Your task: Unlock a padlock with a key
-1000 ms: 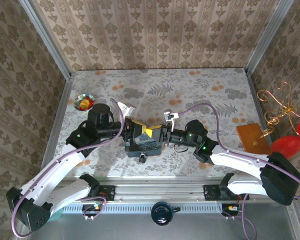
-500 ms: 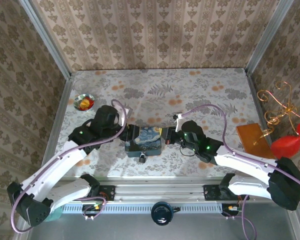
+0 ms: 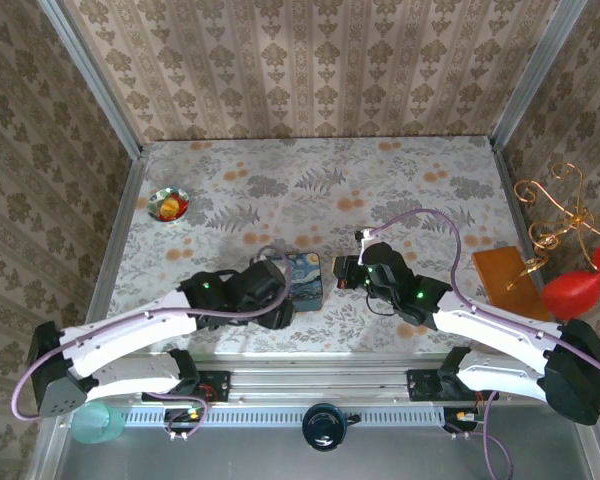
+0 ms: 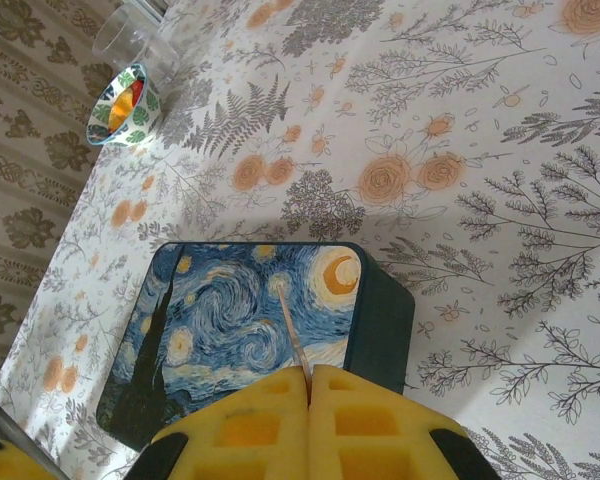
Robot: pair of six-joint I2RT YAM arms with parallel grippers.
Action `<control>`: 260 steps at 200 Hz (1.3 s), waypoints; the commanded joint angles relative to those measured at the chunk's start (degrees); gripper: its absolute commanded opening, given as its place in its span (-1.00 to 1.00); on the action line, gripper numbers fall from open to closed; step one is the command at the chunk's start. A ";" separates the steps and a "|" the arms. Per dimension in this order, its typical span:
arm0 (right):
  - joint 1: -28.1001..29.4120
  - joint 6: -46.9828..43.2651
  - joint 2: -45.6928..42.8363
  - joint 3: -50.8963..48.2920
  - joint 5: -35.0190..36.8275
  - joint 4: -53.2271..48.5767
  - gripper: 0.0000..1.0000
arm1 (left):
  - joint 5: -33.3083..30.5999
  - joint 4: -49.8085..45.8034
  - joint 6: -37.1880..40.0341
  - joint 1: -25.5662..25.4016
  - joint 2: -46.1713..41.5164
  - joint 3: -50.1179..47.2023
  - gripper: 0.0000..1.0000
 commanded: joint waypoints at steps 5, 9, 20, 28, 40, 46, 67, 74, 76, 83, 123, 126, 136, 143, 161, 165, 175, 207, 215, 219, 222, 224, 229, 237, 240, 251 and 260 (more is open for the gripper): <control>-0.12 1.86 -0.65 0.92 1.87 -0.62 -1.00 | -8.67 6.53 -10.96 -3.22 2.72 -2.55 0.19; -0.16 1.94 -0.73 0.88 1.79 -0.74 -1.00 | -9.14 7.13 -11.62 -3.27 3.17 -3.06 0.19; -0.15 2.08 -0.98 0.76 1.55 -0.84 -1.00 | -10.06 8.72 -13.17 -3.25 4.40 -4.37 0.19; -0.17 2.18 -1.38 0.42 1.57 -0.83 -1.00 | -10.54 9.26 -13.62 -3.27 5.41 -4.67 0.19; -0.18 2.47 -1.93 -0.31 1.63 -0.61 -1.00 | -11.25 9.49 -14.05 -3.16 7.06 -4.53 0.19; -0.21 2.60 -2.17 -0.62 1.73 -0.50 -1.00 | -11.71 9.59 -14.26 -3.09 7.89 -4.42 0.19; -0.13 2.79 -2.67 -1.51 1.54 0.06 -1.00 | -13.79 14.60 -13.76 -3.02 9.30 -6.00 0.28; -0.12 2.76 -2.75 -1.75 1.40 0.37 -1.00 | -14.46 16.38 -13.93 -2.48 9.48 -6.89 0.30; -0.18 2.88 -2.76 -1.80 1.40 0.42 -1.00 | -14.58 16.82 -14.06 -2.32 9.55 -7.12 0.30; -0.13 2.90 -2.76 -1.85 1.26 0.53 -1.00 | -14.68 18.22 -14.19 -1.39 9.95 -7.64 0.30; -0.20 2.88 -2.58 -1.76 0.69 0.79 -1.00 | -16.85 23.02 -11.45 2.25 13.51 -6.49 0.30; -0.13 2.87 -2.58 -1.76 0.69 0.77 -1.00 | -16.97 23.46 -11.06 2.50 13.78 -6.33 0.30; -0.20 2.85 -2.58 -1.76 0.69 0.72 -1.00 | -16.76 24.66 -9.69 3.68 14.68 -5.83 0.30; -0.18 2.83 -2.58 -1.76 0.68 0.63 -1.00 | -16.44 25.55 -8.77 4.75 15.35 -5.50 0.30; -0.18 2.72 -2.80 -1.67 0.70 0.12 -1.00 | -15.45 27.42 -6.78 7.57 16.84 -4.81 0.29; -0.20 2.69 -2.88 -1.67 0.69 0.05 -1.00 | -15.22 27.92 -6.30 8.10 17.16 -4.70 0.29; -0.17 2.65 -3.10 -1.67 0.78 -0.21 -1.00 | -14.37 28.92 -5.25 9.57 18.12 -4.16 0.29; -0.28 2.39 -3.37 -1.45 1.04 -0.85 -1.00 | -12.82 29.10 -2.05 11.92 23.68 1.43 0.30; -0.36 2.39 -3.37 -1.32 1.04 -1.00 -1.00 | -12.16 29.41 -1.27 12.38 25.16 3.13 0.31; -0.35 2.33 -3.37 -1.24 1.10 -1.04 -1.00 | -11.75 29.71 -0.94 12.64 25.92 3.82 0.32; -0.41 2.38 -3.30 -1.12 1.13 -1.05 -1.00 | -11.39 29.93 -0.68 12.83 26.47 4.29 0.32; -0.45 2.39 -3.31 -1.14 1.13 -1.05 -1.00 | -11.15 30.03 -0.55 13.06 26.82 4.64 0.32; -0.42 2.33 -3.28 -1.04 1.20 -1.08 -1.00 | -10.60 30.29 -0.16 13.37 27.72 5.45 0.32; -0.52 2.38 -3.28 -0.94 1.29 -1.20 -1.00 | -9.87 30.49 0.57 14.01 28.82 6.58 0.32; -0.63 2.36 -3.28 -0.89 1.30 -1.24 -1.00 | -9.73 30.40 0.92 14.16 29.16 6.98 0.32; -0.69 2.55 -3.37 -0.69 1.39 -1.66 -1.00 | -10.79 28.68 1.98 14.31 29.81 8.57 0.31; -0.74 2.54 -3.46 -0.66 1.35 -1.89 -1.00 | -11.89 27.52 2.54 14.37 29.53 9.07 0.32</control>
